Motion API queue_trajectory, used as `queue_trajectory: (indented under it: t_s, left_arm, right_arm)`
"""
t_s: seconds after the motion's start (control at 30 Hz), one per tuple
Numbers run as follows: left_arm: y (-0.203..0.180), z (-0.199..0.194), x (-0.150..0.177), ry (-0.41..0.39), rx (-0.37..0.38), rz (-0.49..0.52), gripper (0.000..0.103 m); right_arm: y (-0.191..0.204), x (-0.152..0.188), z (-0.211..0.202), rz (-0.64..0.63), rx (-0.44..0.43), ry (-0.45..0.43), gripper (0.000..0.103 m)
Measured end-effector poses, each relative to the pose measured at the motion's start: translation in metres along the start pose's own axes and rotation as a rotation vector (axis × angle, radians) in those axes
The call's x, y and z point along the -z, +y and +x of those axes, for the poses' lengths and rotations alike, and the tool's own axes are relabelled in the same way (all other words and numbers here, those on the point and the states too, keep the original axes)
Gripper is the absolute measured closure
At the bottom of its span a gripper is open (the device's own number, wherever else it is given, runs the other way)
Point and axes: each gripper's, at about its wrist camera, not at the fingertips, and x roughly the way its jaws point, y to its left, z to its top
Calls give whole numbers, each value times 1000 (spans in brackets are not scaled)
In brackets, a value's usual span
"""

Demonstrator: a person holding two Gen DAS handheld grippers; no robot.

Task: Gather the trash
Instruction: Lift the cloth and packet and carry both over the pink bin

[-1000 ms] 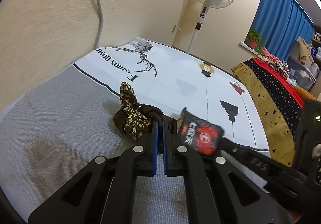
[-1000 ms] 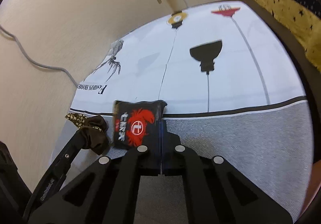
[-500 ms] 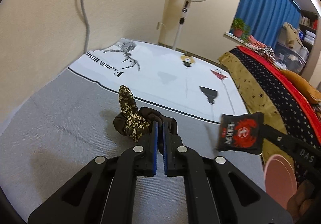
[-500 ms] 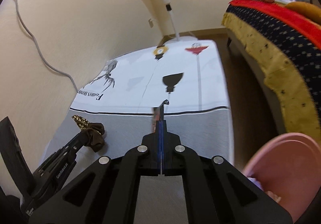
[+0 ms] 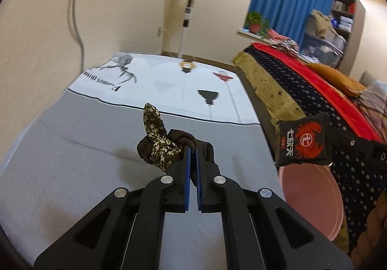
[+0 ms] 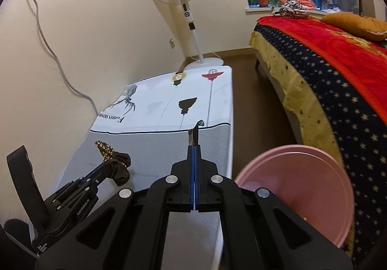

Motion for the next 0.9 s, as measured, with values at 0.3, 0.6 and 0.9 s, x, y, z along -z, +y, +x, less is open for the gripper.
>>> queue_trajectory:
  t_s: [0.3, 0.6, 0.9]
  left_arm:
    - [-29, -22, 14, 9, 64, 68, 99]
    - [-48, -33, 25, -2, 112, 107, 99]
    - [-51, -30, 27, -2, 125, 114, 99]
  right_arm:
    - [-17, 11, -54, 4, 51, -67, 103]
    - [-29, 22, -80, -1, 102, -124, 103]
    - [-35, 22, -79, 7, 135, -137, 103]
